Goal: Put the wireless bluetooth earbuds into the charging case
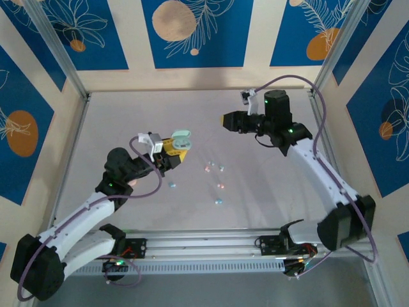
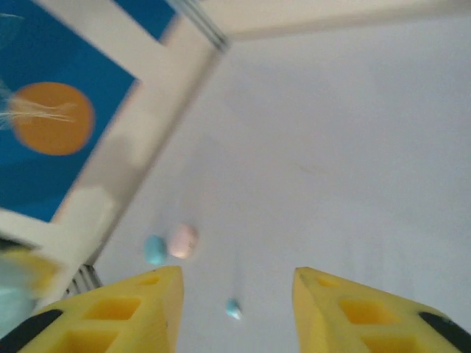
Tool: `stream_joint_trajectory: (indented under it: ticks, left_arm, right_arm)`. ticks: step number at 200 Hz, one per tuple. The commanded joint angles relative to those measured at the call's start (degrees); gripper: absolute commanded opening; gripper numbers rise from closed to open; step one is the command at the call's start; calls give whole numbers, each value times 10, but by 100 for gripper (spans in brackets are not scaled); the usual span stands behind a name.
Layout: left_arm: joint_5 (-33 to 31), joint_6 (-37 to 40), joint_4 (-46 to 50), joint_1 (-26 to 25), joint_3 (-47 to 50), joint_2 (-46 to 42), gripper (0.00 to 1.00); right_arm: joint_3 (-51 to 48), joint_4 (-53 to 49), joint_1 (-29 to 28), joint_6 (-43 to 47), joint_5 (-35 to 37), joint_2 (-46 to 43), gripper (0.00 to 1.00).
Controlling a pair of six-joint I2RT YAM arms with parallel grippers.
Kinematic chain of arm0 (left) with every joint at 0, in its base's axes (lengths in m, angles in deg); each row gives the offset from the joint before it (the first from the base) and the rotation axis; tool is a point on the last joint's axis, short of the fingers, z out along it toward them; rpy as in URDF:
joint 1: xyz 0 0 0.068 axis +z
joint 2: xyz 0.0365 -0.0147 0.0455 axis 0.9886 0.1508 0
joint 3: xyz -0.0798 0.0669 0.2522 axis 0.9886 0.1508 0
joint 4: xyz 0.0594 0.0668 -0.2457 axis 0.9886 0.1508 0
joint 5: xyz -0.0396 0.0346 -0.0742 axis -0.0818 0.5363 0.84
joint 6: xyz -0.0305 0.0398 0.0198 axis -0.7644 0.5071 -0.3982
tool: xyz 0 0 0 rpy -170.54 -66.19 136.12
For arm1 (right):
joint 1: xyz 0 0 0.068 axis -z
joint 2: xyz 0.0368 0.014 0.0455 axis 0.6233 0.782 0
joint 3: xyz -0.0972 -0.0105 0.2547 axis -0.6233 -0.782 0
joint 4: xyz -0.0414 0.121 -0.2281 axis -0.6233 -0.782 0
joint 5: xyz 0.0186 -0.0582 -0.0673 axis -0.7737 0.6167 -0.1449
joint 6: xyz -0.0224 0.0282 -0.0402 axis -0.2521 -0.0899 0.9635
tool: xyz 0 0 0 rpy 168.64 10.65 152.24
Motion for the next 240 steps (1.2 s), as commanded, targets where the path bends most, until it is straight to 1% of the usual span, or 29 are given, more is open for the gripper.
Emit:
stream_joint_trajectory:
  ticks: [1,30,51,69,92,104,134,147,168,180,240]
  left_arm:
    - [-11,-4,-7,-3,2,-18,28]
    - [-12,-3,0,-3,2,-28,29]
    - [-10,-3,4,-3,2,-32,28]
    - [-9,-3,7,-3,1,-35,28]
    - [-10,-3,7,-3,0,-36,28]
    - [-10,-3,7,-3,-1,-36,28]
    - [-9,-3,9,-3,-2,-40,29]
    - [-11,-3,12,-3,-4,-42,28]
    - [-12,0,18,-3,-4,-45,28]
    - [-12,1,20,-3,-4,-46,29]
    - [-11,-1,14,-3,-3,-41,29]
  right_arm:
    - [5,-134,-4,-26,42,79,42]
    - [17,-178,-30,-6,99,153,42]
    - [22,-185,-38,-3,117,192,42]
    - [27,-182,-44,6,106,216,42]
    - [57,-194,-59,22,97,252,41]
    - [72,-197,-63,30,92,276,34]
    - [107,-203,-66,32,89,323,33]
    - [118,-205,-67,32,93,335,33]
    - [128,-223,-69,32,135,347,33]
    - [123,-227,-66,35,141,349,33]
    - [104,-237,-58,65,102,362,33]
